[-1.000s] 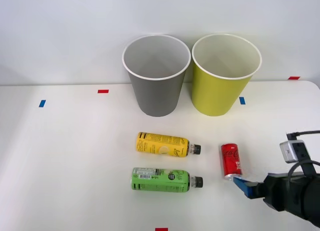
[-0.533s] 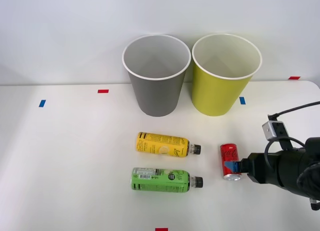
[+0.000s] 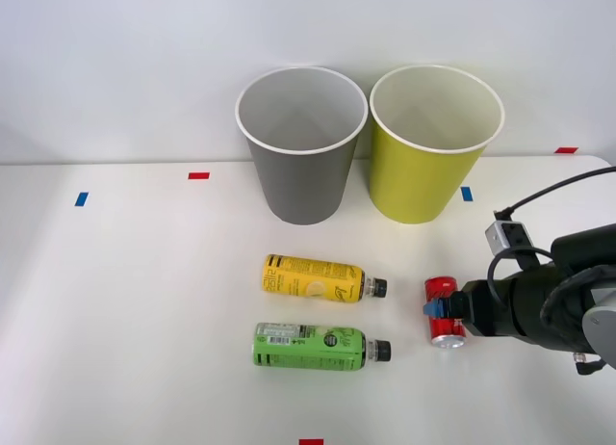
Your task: Put cans in the gray bin, plastic bottles in the light green bin
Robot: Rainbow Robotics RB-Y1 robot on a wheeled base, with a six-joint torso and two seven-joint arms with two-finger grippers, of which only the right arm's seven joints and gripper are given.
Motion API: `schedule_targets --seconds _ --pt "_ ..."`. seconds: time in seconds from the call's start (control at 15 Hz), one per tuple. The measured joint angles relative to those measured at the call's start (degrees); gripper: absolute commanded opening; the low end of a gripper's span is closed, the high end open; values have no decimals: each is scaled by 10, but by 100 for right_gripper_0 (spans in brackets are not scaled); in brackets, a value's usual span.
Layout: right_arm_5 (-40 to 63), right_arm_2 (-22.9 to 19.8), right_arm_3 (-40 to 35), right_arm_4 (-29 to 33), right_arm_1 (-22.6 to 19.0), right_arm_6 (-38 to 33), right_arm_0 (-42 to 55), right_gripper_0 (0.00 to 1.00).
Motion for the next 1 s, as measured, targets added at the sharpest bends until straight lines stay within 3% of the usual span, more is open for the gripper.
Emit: schedule_targets --seconds 0.33,0.73,1.0 --pt "0 18 39 32 14 -3 -21 100" --pt "0 19 90 68 71 -2 -39 100" --pt "0 30 109 91 81 3 -55 100"
